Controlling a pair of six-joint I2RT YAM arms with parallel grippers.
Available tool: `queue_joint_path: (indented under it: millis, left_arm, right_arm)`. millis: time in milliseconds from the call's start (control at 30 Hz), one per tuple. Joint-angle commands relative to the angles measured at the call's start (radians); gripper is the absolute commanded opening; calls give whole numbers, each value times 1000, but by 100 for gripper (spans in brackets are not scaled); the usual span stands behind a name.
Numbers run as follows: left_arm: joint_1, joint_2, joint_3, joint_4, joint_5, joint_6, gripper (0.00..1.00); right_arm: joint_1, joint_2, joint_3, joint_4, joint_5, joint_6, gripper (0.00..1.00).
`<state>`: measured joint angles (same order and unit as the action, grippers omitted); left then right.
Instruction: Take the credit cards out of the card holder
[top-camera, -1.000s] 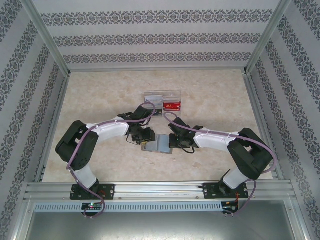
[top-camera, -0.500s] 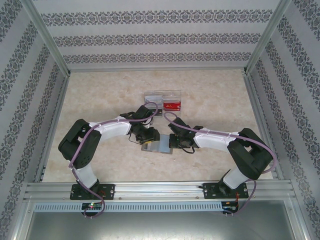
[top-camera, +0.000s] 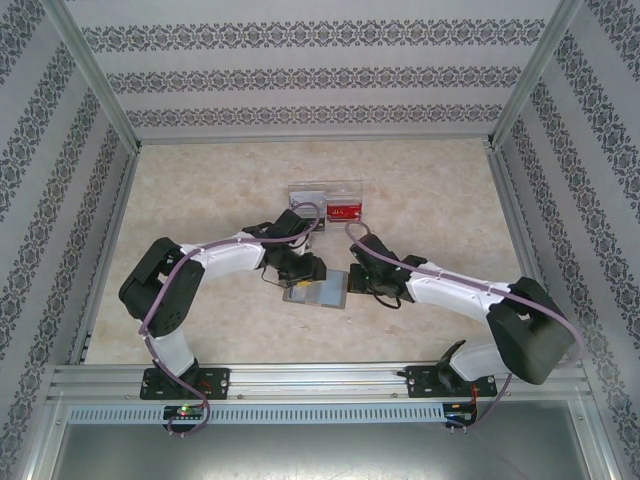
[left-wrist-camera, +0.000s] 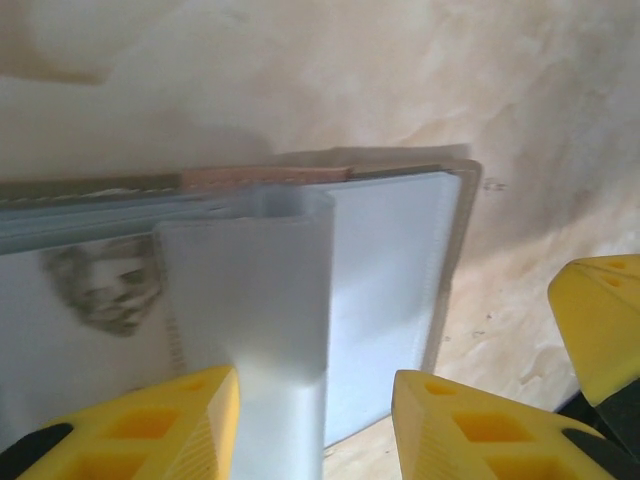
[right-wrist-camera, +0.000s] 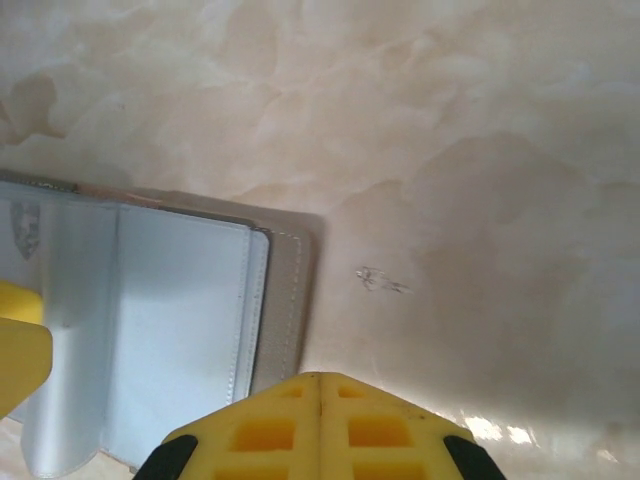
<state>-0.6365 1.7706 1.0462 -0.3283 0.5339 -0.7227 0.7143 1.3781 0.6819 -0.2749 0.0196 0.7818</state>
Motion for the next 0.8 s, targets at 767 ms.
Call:
queue_joint_path:
  millis: [767]
  left_arm:
    - [-6, -133, 112, -122, -99, 63, 47]
  right_arm:
    - [-29, -73, -78, -6, 29, 47, 3]
